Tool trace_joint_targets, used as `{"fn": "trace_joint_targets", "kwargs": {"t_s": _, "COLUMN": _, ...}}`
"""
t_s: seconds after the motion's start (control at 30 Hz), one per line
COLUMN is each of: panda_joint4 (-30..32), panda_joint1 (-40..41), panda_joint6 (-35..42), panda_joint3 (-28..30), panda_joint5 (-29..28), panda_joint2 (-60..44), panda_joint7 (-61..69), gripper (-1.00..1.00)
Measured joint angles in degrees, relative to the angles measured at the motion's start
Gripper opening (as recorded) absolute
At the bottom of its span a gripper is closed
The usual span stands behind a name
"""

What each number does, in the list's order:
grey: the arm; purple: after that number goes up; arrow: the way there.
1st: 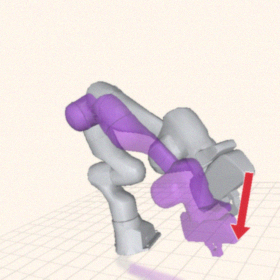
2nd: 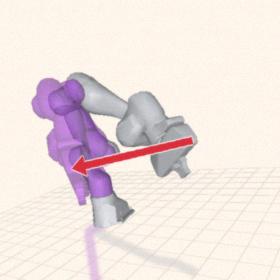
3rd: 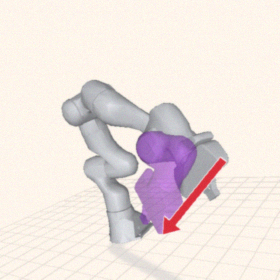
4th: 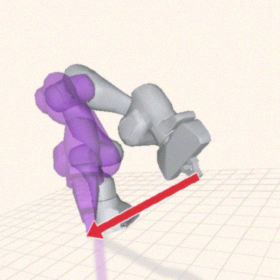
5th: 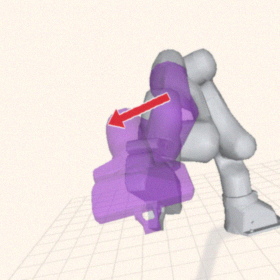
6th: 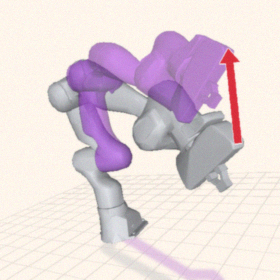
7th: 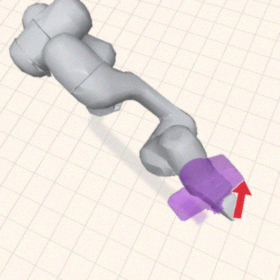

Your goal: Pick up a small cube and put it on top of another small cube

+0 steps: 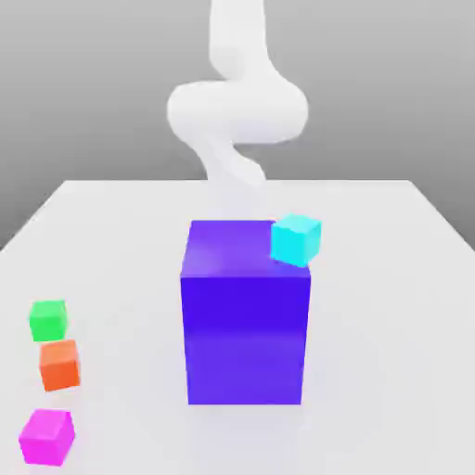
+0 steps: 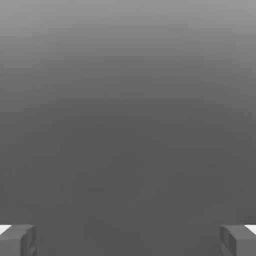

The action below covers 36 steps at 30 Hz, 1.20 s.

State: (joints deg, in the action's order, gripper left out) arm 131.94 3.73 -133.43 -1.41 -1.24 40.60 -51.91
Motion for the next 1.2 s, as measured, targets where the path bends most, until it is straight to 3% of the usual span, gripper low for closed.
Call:
{"fn": "trace_joint_targets", "kwargs": {"t_s": 0.3, "panda_joint4": 0.51, "panda_joint1": 12.59, "panda_joint6": -5.81, "panda_joint3": -4.12, "panda_joint5": -4.94, "panda_joint2": -19.13, "panda_joint7": -22.50, "gripper": 0.00}}
{"fn": "trace_joint_targets", "kwargs": {"t_s": 0.6, "panda_joint4": 1.04, "panda_joint1": 19.50, "panda_joint6": -11.57, "panda_joint3": -1.96, "panda_joint5": -8.75, "panda_joint2": -37.80, "panda_joint7": -43.86, "gripper": 0.00}}
{"fn": "trace_joint_targets", "kwargs": {"t_s": 0.9, "panda_joint4": 1.85, "panda_joint1": 24.01, "panda_joint6": -18.10, "panda_joint3": 0.66, "panda_joint5": -2.55, "panda_joint2": -55.56, "panda_joint7": -58.13, "gripper": 0.00}}
{"fn": "trace_joint_targets", "kwargs": {"t_s": 1.1, "panda_joint4": 0.30, "panda_joint1": 25.27, "panda_joint6": -26.07, "panda_joint3": 0.84, "panda_joint5": 0.54, "panda_joint2": -67.79, "panda_joint7": -60.45, "gripper": 0.00}}
{"fn": "trace_joint_targets", "kwargs": {"t_s": 1.13, "panda_joint4": 0.06, "panda_joint1": 25.23, "panda_joint6": -27.00, "panda_joint3": 0.89, "panda_joint5": 0.53, "panda_joint2": -69.01, "panda_joint7": -60.49, "gripper": -1.00}}
{"fn": "trace_joint_targets", "kwargs": {"t_s": 1.2, "panda_joint4": 0.06, "panda_joint1": 25.23, "panda_joint6": -27.02, "panda_joint3": 0.89, "panda_joint5": 0.52, "panda_joint2": -69.01, "panda_joint7": -60.49, "gripper": -1.00}}
